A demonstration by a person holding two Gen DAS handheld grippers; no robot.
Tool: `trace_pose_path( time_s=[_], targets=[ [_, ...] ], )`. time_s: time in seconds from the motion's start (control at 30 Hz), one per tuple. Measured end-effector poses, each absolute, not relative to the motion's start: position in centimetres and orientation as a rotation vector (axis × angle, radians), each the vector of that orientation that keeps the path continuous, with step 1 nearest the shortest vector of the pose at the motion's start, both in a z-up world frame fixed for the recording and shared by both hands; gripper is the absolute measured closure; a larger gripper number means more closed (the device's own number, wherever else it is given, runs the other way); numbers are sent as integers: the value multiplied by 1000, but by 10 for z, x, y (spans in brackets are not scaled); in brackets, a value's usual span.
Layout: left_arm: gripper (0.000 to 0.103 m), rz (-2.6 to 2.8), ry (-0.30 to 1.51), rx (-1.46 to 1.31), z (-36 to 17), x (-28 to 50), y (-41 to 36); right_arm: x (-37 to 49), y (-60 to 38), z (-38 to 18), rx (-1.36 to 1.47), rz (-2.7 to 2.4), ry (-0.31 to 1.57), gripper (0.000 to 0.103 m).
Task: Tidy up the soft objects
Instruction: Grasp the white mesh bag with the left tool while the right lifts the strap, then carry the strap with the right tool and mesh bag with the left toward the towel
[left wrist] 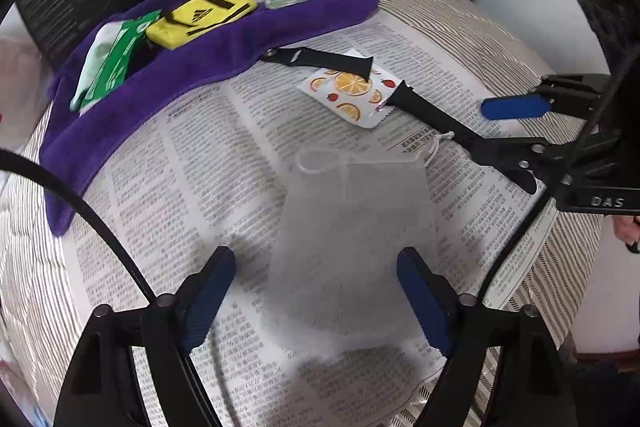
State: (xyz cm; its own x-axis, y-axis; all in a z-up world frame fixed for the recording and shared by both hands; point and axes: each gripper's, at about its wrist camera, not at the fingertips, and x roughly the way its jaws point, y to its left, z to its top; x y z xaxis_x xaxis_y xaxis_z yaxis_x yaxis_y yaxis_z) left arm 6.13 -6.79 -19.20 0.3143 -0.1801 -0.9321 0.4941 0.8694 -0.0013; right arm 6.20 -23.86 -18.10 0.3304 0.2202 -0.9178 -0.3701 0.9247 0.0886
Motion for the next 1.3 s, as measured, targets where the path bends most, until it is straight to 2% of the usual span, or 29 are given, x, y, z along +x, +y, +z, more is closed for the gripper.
trace_pose_path(
  time_s=[0.17,0.4,0.6,0.67,0.7,0.73,0.77,0.8,0.83,0.87,0.9,1.3],
  targets=[
    [16,-472,1175,339,-192,64,-81,53,-255,-176,-146,378,1170,49],
    [4,-466,1181,386,-199,64,-101,43,-275,-177,-122,341,1179,49],
    [1,-472,1190,372,-202,65,-105,42,-287,-180,-85,320,1191,49],
    [6,-479,1190,328,-203,65,-99,42,-286,-180,-86,321,1188,49],
    [16,-475,1172,319,-201,65,-95,42,-285,-179,-84,326,1185,49],
    [32,-471,1163,306,-198,64,-90,42,-283,-178,-83,337,1179,49],
    [42,-465,1158,288,-195,64,-85,42,-280,-177,-85,345,1174,49],
    [63,-450,1159,257,-192,67,-77,42,-278,-176,-87,351,1169,47],
    [77,-445,1167,231,-190,69,-72,43,-276,-176,-90,356,1167,45],
    [83,-448,1177,201,-189,70,-65,44,-272,-176,-100,356,1164,44],
    [95,-442,1186,183,-189,71,-58,44,-268,-176,-103,366,1162,44],
    [95,-339,1198,70,-188,68,6,54,-226,-188,-201,393,1158,45]
  ],
)
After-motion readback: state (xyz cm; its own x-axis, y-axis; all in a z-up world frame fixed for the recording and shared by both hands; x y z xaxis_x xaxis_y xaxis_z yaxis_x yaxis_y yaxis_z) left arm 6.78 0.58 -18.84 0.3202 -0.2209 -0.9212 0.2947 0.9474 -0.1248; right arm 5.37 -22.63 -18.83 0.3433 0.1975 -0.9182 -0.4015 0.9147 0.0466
